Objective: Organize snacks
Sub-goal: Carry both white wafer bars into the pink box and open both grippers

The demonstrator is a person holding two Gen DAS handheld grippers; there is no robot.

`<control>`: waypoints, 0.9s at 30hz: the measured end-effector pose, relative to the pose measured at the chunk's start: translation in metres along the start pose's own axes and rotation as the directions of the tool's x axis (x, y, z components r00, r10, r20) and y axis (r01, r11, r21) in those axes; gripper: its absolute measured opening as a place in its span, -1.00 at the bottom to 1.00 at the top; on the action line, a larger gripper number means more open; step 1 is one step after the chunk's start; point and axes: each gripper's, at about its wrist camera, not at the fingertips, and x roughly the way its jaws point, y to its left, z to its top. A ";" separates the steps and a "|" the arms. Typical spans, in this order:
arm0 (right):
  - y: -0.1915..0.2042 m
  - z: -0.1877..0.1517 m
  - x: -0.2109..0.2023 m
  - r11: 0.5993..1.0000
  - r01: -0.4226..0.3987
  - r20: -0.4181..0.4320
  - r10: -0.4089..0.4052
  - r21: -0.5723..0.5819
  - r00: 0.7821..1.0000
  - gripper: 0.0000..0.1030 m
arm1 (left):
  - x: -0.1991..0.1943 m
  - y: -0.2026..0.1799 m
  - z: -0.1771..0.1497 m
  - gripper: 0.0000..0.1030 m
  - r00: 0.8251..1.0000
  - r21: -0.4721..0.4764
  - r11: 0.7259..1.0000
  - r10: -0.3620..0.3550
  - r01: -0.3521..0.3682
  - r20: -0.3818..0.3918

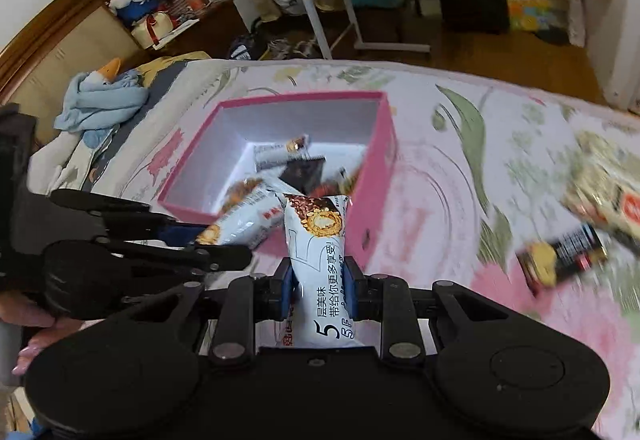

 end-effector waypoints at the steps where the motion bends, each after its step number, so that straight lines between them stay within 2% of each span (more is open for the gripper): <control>1: 0.002 0.006 0.007 1.000 -0.008 0.003 0.008 -0.009 1.000 -0.43 | 0.003 0.007 0.004 -0.46 1.000 -0.015 1.000 0.017 -0.016 0.005; 7: 0.009 0.037 0.052 0.999 -0.027 0.036 0.028 -0.042 0.999 -0.43 | 0.034 0.039 0.022 -0.46 0.998 -0.135 0.989 0.061 -0.059 0.013; 13: 0.009 0.053 0.090 0.998 0.011 0.009 -0.010 -0.059 1.000 -0.42 | 0.064 0.050 0.033 -0.45 0.997 -0.182 0.980 0.081 -0.083 -0.014; 15: 0.006 0.055 0.098 0.999 0.015 0.016 -0.014 -0.046 1.000 -0.35 | 0.069 0.050 0.034 -0.39 0.994 -0.186 0.976 0.109 -0.109 -0.011; 17: -0.001 0.054 0.101 1.000 0.007 0.021 -0.007 0.002 1.000 -0.23 | 0.071 0.054 0.034 -0.17 0.992 -0.220 0.968 0.122 -0.123 -0.017; 18: -0.004 0.054 0.102 0.999 0.003 0.016 -0.004 0.033 1.000 -0.16 | 0.072 0.056 0.033 -0.08 0.993 -0.238 0.964 0.117 -0.119 -0.022; 19: -0.009 0.053 0.100 0.998 0.005 0.012 -0.006 0.063 1.000 -0.01 | 0.071 0.059 0.032 0.09 0.994 -0.246 0.964 0.105 -0.105 -0.016; 20: -0.012 0.052 0.098 0.997 0.002 0.018 -0.004 0.081 1.000 0.14 | 0.069 0.060 0.030 0.14 0.997 -0.249 0.965 0.083 -0.081 -0.002; 23: -0.023 0.044 0.076 0.993 -0.021 0.057 0.014 0.114 0.998 0.21 | 0.061 0.059 0.024 0.14 0.998 -0.235 0.970 0.059 -0.054 0.014; 27: -0.039 0.026 0.036 0.995 -0.005 0.067 -0.001 0.097 0.998 0.29 | 0.042 0.048 0.017 0.14 0.999 -0.168 0.986 0.025 -0.020 0.033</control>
